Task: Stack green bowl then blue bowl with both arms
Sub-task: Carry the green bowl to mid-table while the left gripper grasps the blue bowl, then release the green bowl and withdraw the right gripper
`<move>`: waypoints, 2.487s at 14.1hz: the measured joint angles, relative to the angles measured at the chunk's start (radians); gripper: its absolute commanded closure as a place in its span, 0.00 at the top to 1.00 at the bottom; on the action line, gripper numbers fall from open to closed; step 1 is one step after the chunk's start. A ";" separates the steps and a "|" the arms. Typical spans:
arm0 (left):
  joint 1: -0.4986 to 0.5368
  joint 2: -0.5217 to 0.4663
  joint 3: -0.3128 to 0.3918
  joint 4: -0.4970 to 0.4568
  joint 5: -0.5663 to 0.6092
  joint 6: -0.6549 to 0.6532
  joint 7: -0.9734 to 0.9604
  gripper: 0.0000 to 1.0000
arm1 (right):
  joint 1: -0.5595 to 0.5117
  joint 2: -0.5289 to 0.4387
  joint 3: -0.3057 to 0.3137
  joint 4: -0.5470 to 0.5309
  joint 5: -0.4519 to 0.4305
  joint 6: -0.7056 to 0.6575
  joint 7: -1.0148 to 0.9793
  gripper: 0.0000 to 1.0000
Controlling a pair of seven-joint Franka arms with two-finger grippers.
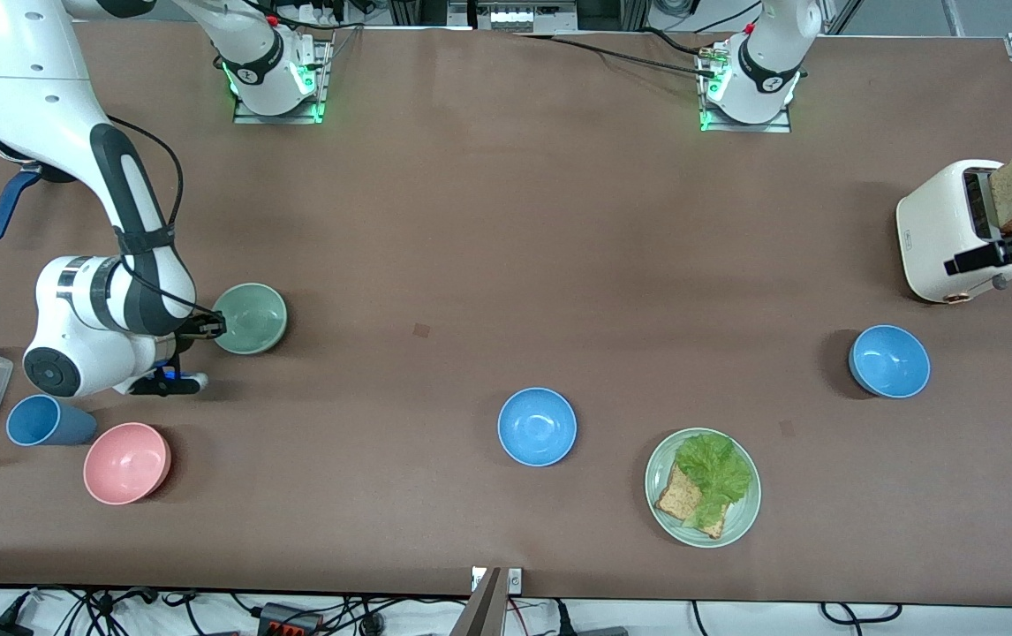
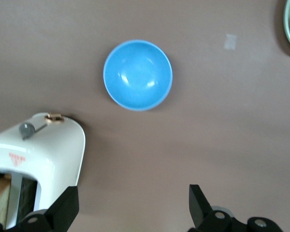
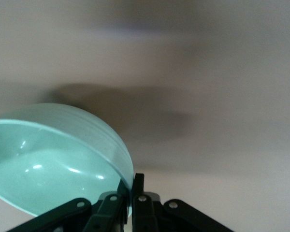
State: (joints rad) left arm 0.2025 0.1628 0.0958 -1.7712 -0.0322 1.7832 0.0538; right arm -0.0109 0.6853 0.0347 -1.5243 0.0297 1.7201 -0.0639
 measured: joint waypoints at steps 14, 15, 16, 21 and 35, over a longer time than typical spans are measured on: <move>0.089 0.382 -0.015 -0.006 -0.007 0.568 0.246 1.00 | 0.479 0.124 0.234 0.157 0.095 0.293 0.594 0.00; 0.099 0.403 -0.024 -0.006 -0.013 0.598 0.251 1.00 | 0.496 0.139 0.234 0.157 0.095 0.319 0.623 0.00; 0.105 0.421 -0.032 -0.005 -0.014 0.618 0.252 1.00 | 0.508 0.153 0.234 0.157 0.095 0.337 0.644 0.00; 0.129 0.447 -0.056 -0.005 -0.016 0.636 0.252 1.00 | 0.525 0.184 0.236 0.164 0.110 0.349 0.700 1.00; 0.310 0.487 -0.232 -0.002 -0.018 0.670 0.344 0.01 | 0.223 -0.079 0.162 0.366 -0.023 -0.001 0.704 1.00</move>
State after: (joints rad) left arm 0.5126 0.6496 -0.1358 -1.7731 -0.0505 2.4532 0.3981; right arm 0.2126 0.6064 0.1967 -1.1587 0.0070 1.7193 0.6401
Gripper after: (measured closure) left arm 0.740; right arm 0.000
